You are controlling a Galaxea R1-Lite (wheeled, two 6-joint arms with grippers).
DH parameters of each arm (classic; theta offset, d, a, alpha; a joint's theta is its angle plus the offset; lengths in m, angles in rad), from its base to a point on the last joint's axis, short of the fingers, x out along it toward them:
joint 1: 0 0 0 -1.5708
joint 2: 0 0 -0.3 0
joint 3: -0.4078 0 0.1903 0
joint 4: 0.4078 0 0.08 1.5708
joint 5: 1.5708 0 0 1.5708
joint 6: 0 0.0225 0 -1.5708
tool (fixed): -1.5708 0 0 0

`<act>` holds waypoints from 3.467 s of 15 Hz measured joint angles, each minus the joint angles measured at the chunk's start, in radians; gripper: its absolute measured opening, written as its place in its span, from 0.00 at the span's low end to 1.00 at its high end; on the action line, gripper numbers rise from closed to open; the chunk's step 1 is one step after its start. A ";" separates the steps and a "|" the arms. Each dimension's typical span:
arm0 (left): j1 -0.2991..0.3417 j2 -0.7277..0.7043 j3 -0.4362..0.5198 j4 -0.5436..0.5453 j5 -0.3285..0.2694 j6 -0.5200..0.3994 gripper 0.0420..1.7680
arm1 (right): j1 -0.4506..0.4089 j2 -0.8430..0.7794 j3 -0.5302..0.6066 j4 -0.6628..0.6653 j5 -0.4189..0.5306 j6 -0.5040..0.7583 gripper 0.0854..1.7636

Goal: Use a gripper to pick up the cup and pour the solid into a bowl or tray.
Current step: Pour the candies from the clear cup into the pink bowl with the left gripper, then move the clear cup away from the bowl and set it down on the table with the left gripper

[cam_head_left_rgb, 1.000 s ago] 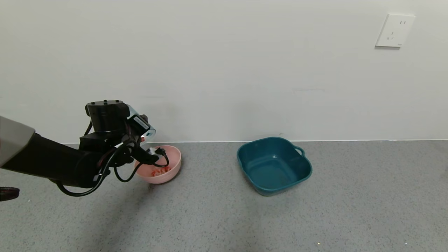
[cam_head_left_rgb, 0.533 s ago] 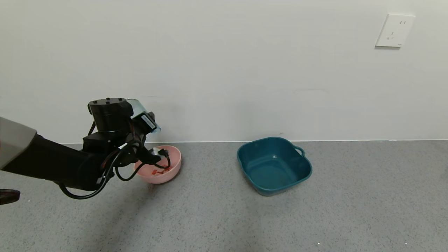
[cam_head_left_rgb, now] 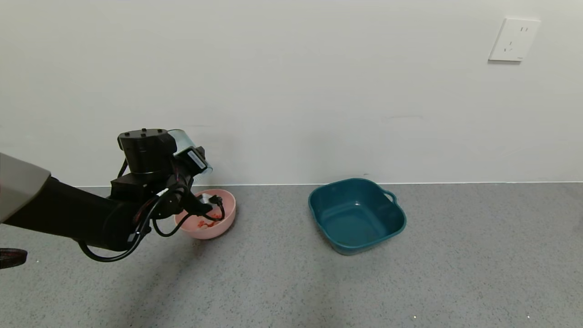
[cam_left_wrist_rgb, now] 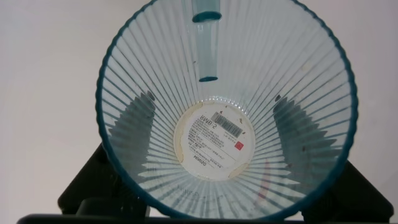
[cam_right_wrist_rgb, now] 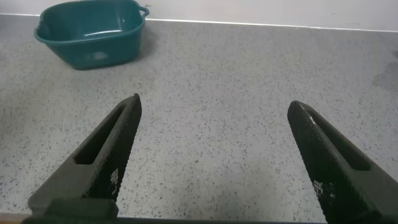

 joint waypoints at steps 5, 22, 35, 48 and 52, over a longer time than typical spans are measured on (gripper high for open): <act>0.047 -0.004 -0.037 0.012 0.027 -0.220 0.74 | 0.000 0.000 0.000 0.000 0.000 0.000 0.97; -0.095 -0.191 -0.017 0.665 -0.082 -1.618 0.74 | 0.000 0.000 0.000 0.000 0.000 0.000 0.97; -0.310 -0.118 0.093 0.464 -0.350 -2.434 0.74 | 0.000 0.000 0.000 0.000 0.000 0.000 0.97; -0.317 0.006 0.139 0.358 -0.416 -2.592 0.74 | 0.000 0.000 0.000 0.000 0.000 0.000 0.97; -0.317 0.031 0.139 0.353 -0.416 -2.591 0.74 | 0.000 0.000 0.000 0.000 0.000 0.000 0.97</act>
